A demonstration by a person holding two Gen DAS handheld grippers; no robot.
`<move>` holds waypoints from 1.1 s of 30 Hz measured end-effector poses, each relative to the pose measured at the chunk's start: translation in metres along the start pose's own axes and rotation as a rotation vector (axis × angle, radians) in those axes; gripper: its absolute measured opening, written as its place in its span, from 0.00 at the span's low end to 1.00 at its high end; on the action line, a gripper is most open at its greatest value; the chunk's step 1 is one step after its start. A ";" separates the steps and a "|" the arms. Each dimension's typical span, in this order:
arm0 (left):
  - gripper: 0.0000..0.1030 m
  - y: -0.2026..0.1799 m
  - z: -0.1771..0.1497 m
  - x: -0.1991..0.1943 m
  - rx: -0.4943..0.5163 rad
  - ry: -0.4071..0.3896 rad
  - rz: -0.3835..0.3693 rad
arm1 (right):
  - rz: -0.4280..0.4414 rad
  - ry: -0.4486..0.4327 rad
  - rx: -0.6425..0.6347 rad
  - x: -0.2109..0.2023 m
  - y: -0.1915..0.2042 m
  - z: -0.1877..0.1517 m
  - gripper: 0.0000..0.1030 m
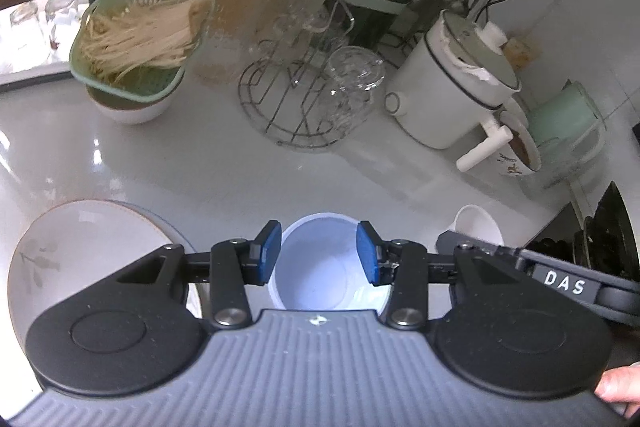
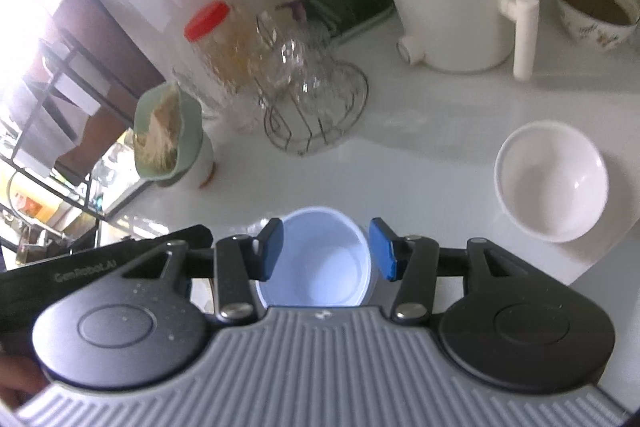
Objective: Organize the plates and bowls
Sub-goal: 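Lower the bowl into the first light blue bowl and open both grippers, then move both grippers to the white ceramic bowl and straddle its rim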
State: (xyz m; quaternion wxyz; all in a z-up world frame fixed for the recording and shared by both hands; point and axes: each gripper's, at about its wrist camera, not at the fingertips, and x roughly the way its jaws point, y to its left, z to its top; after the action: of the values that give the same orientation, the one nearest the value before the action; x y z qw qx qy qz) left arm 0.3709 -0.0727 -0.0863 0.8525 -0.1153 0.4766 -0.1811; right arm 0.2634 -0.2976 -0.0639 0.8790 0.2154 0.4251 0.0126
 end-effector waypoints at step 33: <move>0.71 -0.083 -0.004 0.014 0.234 -0.015 -0.037 | -0.256 -0.316 -0.112 -0.076 -0.033 -0.024 0.50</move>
State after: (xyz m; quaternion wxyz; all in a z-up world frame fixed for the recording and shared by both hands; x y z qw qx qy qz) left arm 0.3574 -0.1545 -0.0689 0.8601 -0.0253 0.4438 -0.2503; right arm 0.1913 -0.3348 -0.0334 0.9398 0.1096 0.3045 -0.1095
